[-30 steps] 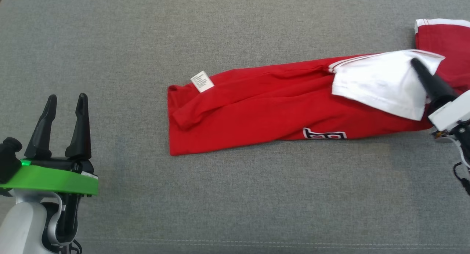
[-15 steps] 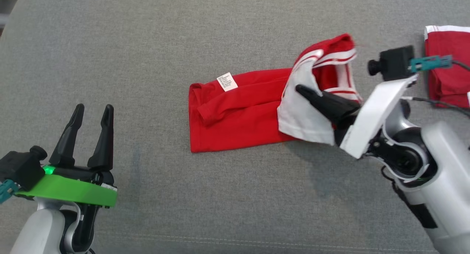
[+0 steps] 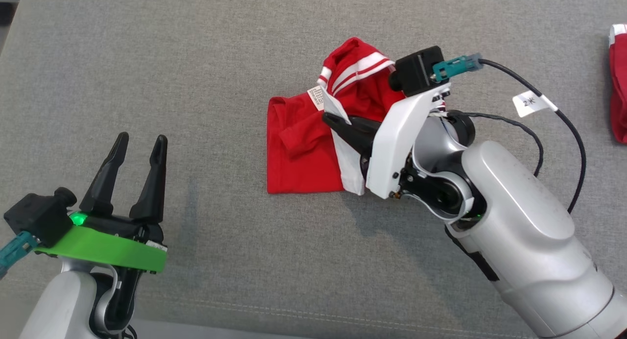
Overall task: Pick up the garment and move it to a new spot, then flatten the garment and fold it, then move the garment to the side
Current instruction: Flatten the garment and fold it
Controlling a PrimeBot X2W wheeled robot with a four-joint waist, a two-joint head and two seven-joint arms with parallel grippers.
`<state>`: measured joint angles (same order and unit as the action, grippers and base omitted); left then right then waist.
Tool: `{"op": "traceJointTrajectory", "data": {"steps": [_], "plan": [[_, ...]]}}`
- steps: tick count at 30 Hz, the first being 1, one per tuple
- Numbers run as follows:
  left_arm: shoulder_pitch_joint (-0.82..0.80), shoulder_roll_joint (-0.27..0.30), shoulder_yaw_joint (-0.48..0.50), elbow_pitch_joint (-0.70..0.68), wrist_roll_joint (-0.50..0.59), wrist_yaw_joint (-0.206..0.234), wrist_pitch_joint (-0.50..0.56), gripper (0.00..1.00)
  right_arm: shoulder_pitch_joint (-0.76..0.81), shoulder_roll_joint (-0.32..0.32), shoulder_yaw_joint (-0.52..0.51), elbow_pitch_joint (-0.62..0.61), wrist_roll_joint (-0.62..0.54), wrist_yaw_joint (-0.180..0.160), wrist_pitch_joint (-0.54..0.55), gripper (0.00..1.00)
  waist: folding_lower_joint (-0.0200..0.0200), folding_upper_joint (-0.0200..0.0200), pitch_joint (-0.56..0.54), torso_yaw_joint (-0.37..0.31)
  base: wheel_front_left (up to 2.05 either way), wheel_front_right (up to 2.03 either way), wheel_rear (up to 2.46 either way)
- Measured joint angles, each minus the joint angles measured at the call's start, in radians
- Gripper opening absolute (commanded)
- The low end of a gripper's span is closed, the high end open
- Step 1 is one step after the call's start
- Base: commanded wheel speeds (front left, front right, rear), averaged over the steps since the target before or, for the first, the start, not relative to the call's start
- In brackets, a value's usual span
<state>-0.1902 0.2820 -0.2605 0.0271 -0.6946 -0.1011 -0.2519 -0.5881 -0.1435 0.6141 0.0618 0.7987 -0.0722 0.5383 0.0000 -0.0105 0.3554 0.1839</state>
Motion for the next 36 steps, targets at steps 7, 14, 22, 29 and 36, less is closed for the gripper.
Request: {"op": "traceJointTrajectory", "data": {"steps": [7,14,22,29,36], "plan": [[-0.016,-0.003,0.007,0.029,0.000,-0.001,0.000,1.00,-0.087,0.062,0.093,0.071,-0.055,0.010,0.018,1.00,0.0000,0.0000,0.015,0.016,0.00,0.00,0.00],[-0.016,0.006,0.043,0.054,0.000,-0.006,0.000,1.00,-0.150,0.085,0.108,0.055,-0.020,0.054,-0.033,1.00,0.0000,0.0000,0.004,0.004,0.00,0.00,0.00],[-0.014,0.016,0.107,0.045,0.000,-0.006,0.000,1.00,-0.146,0.073,0.018,0.021,0.028,0.051,-0.110,1.00,0.0000,0.0000,-0.013,-0.030,0.00,0.00,0.00],[-0.013,0.009,0.121,0.016,0.005,-0.006,0.000,1.00,-0.049,-0.093,-0.068,0.092,-0.034,0.008,-0.155,1.00,0.0000,0.0000,-0.019,-0.056,0.00,0.00,0.00],[-0.010,-0.010,0.121,-0.001,0.030,-0.009,0.000,1.00,0.085,-0.149,-0.094,0.148,-0.042,-0.001,-0.198,1.00,0.0000,0.0000,-0.027,-0.045,0.00,0.00,0.00]]}}
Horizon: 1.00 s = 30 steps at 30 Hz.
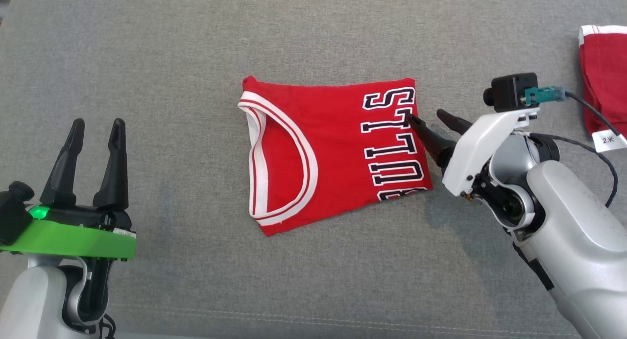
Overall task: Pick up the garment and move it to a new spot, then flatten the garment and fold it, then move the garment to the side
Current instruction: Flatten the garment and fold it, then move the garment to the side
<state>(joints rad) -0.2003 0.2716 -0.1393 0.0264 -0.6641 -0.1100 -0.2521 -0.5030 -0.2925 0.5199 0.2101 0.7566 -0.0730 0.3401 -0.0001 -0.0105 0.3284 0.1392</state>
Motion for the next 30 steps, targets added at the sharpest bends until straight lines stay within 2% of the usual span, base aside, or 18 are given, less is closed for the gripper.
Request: {"op": "traceJointTrajectory", "data": {"steps": [6,12,20,21,22,23,24,25,27,30], "plan": [[0.023,-0.004,0.001,-0.002,0.003,0.000,0.000,1.00,0.049,-0.020,-0.023,0.030,0.003,-0.003,-0.024,1.00,0.0000,0.0000,-0.004,0.027,0.00,0.00,0.00],[0.039,-0.011,0.003,-0.002,0.008,0.000,0.000,1.00,0.082,-0.020,-0.055,0.067,0.056,-0.008,-0.031,1.00,0.0000,0.0000,-0.004,0.053,0.00,0.00,0.00],[0.039,-0.029,-0.002,-0.008,0.018,-0.001,0.000,1.00,0.077,0.059,-0.068,0.118,0.128,0.001,-0.030,1.00,0.0000,0.0000,-0.003,0.077,0.00,0.00,0.00],[0.039,-0.029,-0.003,-0.008,0.018,-0.001,0.000,1.00,0.073,0.065,-0.068,0.122,0.129,0.002,-0.030,0.94,0.0000,0.0000,-0.003,0.077,0.00,0.00,0.00],[0.039,-0.029,-0.003,-0.008,0.020,-0.001,0.000,1.00,0.067,0.070,-0.068,0.123,0.132,0.006,-0.030,0.39,0.0001,0.0000,-0.002,0.078,0.00,0.00,0.00],[0.039,-0.029,-0.004,-0.009,0.021,-0.002,0.000,1.00,0.058,0.073,-0.069,0.124,0.137,0.017,-0.031,0.00,0.0000,0.0000,-0.002,0.078,0.00,0.00,0.00],[0.039,-0.029,0.003,-0.011,0.021,-0.002,0.000,1.00,0.040,0.084,-0.067,0.119,0.162,0.047,-0.031,0.00,0.0001,0.0000,-0.001,0.075,0.00,0.00,0.00],[0.039,-0.028,0.010,-0.012,0.021,-0.002,0.000,1.00,0.029,0.089,-0.065,0.115,0.168,0.058,-0.030,0.00,0.0000,0.0000,-0.002,0.072,0.00,0.00,0.00],[0.039,-0.028,0.017,-0.015,0.021,-0.002,0.000,1.00,0.007,0.081,-0.062,0.104,0.167,0.075,-0.020,0.00,0.0000,0.0000,-0.003,0.063,0.00,0.00,0.00],[0.042,-0.026,0.032,-0.017,0.021,-0.002,0.000,1.00,-0.026,0.030,-0.066,0.093,0.167,0.091,0.007,0.00,0.0000,0.0000,-0.004,0.045,0.00,0.00,0.00]]}}
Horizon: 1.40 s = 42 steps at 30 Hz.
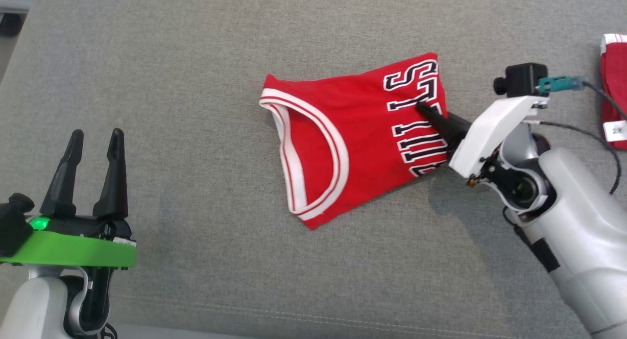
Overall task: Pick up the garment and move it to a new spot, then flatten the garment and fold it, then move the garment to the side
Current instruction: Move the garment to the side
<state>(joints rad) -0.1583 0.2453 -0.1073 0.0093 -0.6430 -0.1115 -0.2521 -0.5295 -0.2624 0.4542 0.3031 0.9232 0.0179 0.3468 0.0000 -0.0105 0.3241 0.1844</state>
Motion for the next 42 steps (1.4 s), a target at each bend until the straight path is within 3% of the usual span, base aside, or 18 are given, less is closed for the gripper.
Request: {"op": "traceJointTrajectory", "data": {"steps": [7,15,29,31,32,33,38,42], "plan": [[0.023,0.007,0.007,-0.018,0.000,-0.001,0.000,1.00,-0.038,-0.140,-0.034,-0.008,-0.014,-0.004,0.088,0.00,0.0000,0.0000,-0.005,-0.046,0.00,0.00,0.00],[0.037,0.016,-0.001,-0.032,0.000,-0.002,0.000,1.00,-0.094,-0.311,-0.145,-0.040,-0.021,-0.065,0.157,0.00,0.0000,0.0000,-0.003,-0.103,0.00,0.00,0.00],[0.038,0.019,-0.035,-0.058,0.006,-0.003,0.005,1.00,-0.141,-0.413,-0.257,-0.065,-0.019,-0.119,0.206,0.00,0.0000,0.0000,0.024,-0.156,0.00,0.00,0.00],[0.038,0.019,-0.037,-0.057,0.006,-0.003,0.005,1.00,-0.140,-0.420,-0.257,-0.060,-0.037,-0.125,0.204,0.11,0.0000,0.0000,0.025,-0.161,0.00,0.00,0.00],[0.038,0.019,-0.042,-0.055,0.006,-0.003,0.005,1.00,-0.137,-0.428,-0.258,-0.051,-0.048,-0.126,0.202,0.38,0.0000,0.0000,0.025,-0.163,0.00,0.00,0.00],[0.038,0.019,-0.047,-0.053,0.007,-0.003,0.005,1.00,-0.135,-0.436,-0.259,-0.042,-0.068,-0.127,0.192,1.00,0.0000,0.0000,0.024,-0.165,0.00,0.00,0.00],[0.038,0.019,-0.052,-0.052,0.011,-0.003,0.005,1.00,-0.091,-0.460,-0.277,-0.017,-0.145,-0.134,0.104,1.00,0.0000,0.0000,0.014,-0.174,0.00,0.00,0.00],[0.039,0.019,-0.051,-0.047,0.019,-0.003,0.005,1.00,-0.060,-0.472,-0.280,-0.037,-0.248,-0.134,-0.037,1.00,0.0000,0.0000,-0.001,-0.184,0.00,0.00,0.00]]}}
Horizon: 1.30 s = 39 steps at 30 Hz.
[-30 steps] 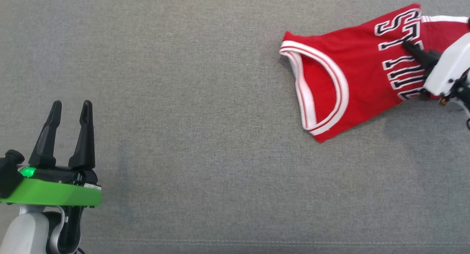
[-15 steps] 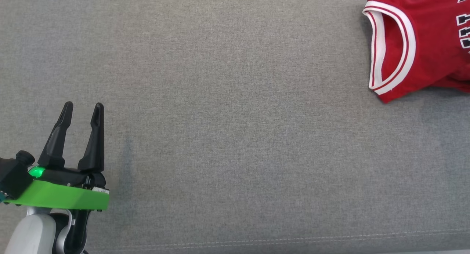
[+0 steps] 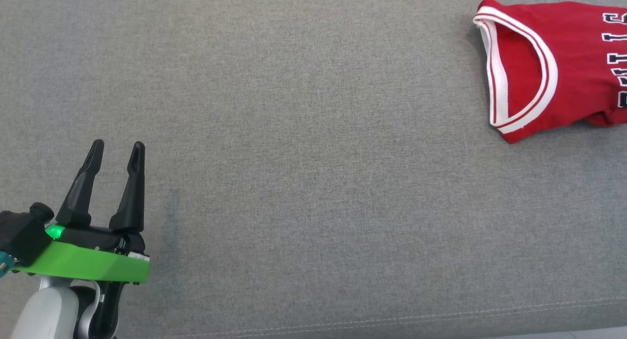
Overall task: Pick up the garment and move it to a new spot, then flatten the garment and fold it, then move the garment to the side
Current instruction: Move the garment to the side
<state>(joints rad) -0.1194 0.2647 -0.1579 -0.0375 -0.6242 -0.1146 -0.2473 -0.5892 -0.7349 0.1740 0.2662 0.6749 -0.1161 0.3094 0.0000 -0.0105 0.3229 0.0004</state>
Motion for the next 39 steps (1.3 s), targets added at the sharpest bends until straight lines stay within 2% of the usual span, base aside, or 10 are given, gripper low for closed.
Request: {"op": "traceJointTrajectory", "data": {"steps": [5,13,18,23,27,36,39], "plan": [[0.019,0.002,0.029,0.031,0.007,0.005,0.000,1.00,0.037,0.045,-0.002,-0.066,-0.031,0.000,-0.150,1.00,0.0000,0.0000,-0.031,-0.017,0.00,0.00,0.00],[0.081,0.001,0.057,0.090,0.022,0.054,0.000,1.00,0.165,0.117,0.027,-0.156,-0.103,0.000,-0.336,1.00,0.0000,0.0000,-0.102,-0.057,0.00,0.00,0.00],[0.104,-0.015,0.057,0.106,0.039,0.086,0.000,1.00,0.294,0.153,0.042,-0.176,-0.139,-0.008,-0.412,1.00,0.0000,0.0000,-0.152,-0.079,0.00,0.00,0.00],[0.141,-0.028,0.070,0.126,0.052,0.117,-0.001,1.00,0.433,0.241,0.063,-0.183,-0.139,-0.009,-0.484,1.00,0.0000,0.0000,-0.197,-0.089,0.00,0.00,0.00],[0.151,-0.033,0.076,0.130,0.076,0.137,-0.001,1.00,0.524,0.260,0.090,-0.174,-0.179,-0.009,-0.544,1.00,0.0000,0.0000,-0.224,-0.085,0.00,0.00,0.00],[0.174,-0.058,0.041,0.161,0.097,0.130,-0.002,1.00,0.642,0.345,0.101,-0.139,-0.212,-0.009,-0.556,1.00,0.0000,0.0000,-0.257,-0.025,0.00,0.00,0.00],[0.178,-0.058,0.015,0.167,0.107,0.101,-0.002,1.00,0.669,0.367,0.086,-0.127,-0.235,-0.009,-0.557,1.00,0.0000,0.0000,-0.268,-0.002,0.00,0.00,0.00]]}}
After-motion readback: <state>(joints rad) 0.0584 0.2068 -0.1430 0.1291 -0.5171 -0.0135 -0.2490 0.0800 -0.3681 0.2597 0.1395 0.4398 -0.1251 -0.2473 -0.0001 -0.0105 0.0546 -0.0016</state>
